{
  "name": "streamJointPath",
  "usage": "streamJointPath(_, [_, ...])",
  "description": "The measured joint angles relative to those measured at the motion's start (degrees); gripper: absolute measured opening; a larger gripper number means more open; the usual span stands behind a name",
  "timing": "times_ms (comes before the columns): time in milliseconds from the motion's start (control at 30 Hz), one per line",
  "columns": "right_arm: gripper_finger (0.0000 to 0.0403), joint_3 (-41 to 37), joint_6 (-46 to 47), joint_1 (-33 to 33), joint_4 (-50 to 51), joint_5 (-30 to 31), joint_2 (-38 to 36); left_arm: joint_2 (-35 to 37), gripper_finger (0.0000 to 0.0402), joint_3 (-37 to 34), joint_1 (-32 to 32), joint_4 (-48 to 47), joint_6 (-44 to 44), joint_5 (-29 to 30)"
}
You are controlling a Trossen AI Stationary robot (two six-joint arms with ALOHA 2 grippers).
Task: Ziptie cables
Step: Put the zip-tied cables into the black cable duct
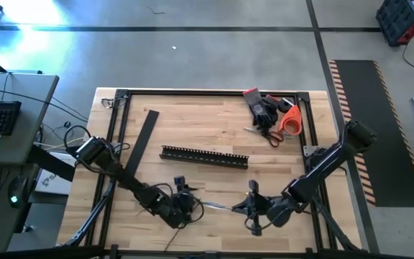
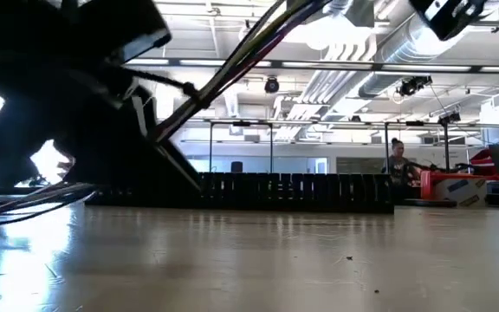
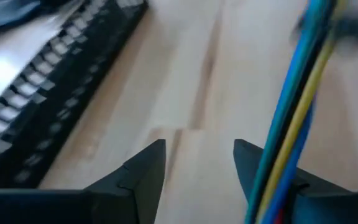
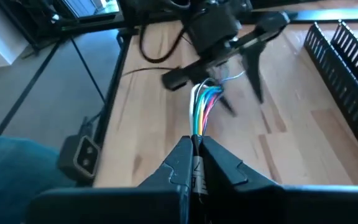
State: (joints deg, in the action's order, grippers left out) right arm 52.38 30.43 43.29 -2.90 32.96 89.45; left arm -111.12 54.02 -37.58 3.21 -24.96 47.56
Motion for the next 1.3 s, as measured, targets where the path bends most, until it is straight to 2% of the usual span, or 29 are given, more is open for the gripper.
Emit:
streamJointPath(333, [0.0002, 12.8, 8.0, 7.0, 20.5, 6.0, -0.1, 0.0, 0.0109, 0.0, -3.2, -19.9, -16.6, 8.3])
streamJointPath(500, [0.0002, 16.3, 10.6, 9.7, 25.8, 8.3, -0.2, 0.0, 0.0064, 0.0, -3.5, -24.5, -19.8, 8.3])
streamJointPath(667, [0.0002, 17.7, 13.2, 11.6, 29.1, 9.0, -0.2, 0.0, 0.0007, 0.0, -4.2, -25.0, -18.2, 7.4])
streamJointPath(1100, [0.0003, 17.7, 23.6, 12.3, 41.2, 9.3, -0.2, 2.4, 0.0000, 0.0, -5.9, -30.6, -17.1, 1.3])
streamJointPath(1300, [0.0004, 17.7, 23.6, 12.3, 41.2, 8.5, -0.2, 2.7, 0.0001, 0.1, -3.8, -29.7, -11.9, -6.6])
